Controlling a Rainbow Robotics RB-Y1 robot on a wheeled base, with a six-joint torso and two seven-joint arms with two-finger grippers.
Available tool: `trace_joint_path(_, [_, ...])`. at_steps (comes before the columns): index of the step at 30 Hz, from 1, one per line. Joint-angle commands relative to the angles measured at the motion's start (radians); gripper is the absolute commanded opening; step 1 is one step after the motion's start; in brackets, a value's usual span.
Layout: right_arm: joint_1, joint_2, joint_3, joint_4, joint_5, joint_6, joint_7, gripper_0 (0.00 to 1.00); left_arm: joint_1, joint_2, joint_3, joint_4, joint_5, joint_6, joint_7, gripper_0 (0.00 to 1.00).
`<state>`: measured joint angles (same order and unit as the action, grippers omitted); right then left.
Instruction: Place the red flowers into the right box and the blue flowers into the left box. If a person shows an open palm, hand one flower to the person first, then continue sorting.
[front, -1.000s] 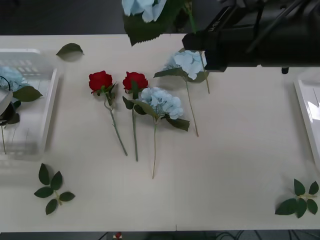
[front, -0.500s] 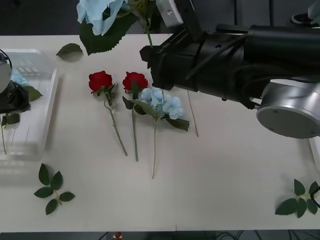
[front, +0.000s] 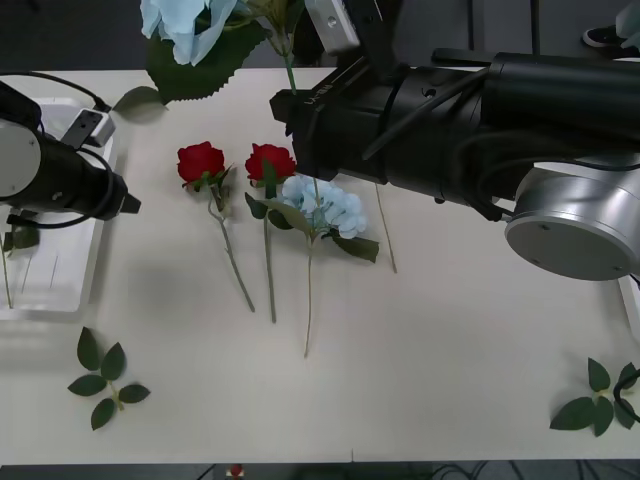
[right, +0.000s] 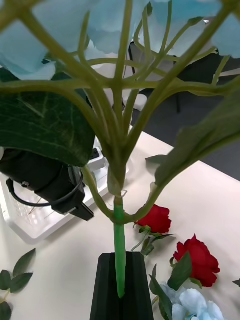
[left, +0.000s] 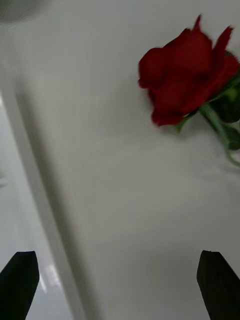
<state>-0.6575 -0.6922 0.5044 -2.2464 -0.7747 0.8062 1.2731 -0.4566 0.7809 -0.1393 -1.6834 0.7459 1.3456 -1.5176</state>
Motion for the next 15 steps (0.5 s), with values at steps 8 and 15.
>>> trace_joint_path(8, [-0.010, -0.003, -0.017, -0.025, -0.006, -0.007, -0.035, 0.00, 0.148, 0.011, 0.133, -0.061, 0.279, -0.112, -0.363, 0.92])
trace_joint_path(15, [0.010, -0.001, -0.012, -0.021, -0.008, -0.009, -0.043, 0.00, 0.165, 0.006, 0.139, -0.042, 0.319, -0.143, -0.435, 0.92])
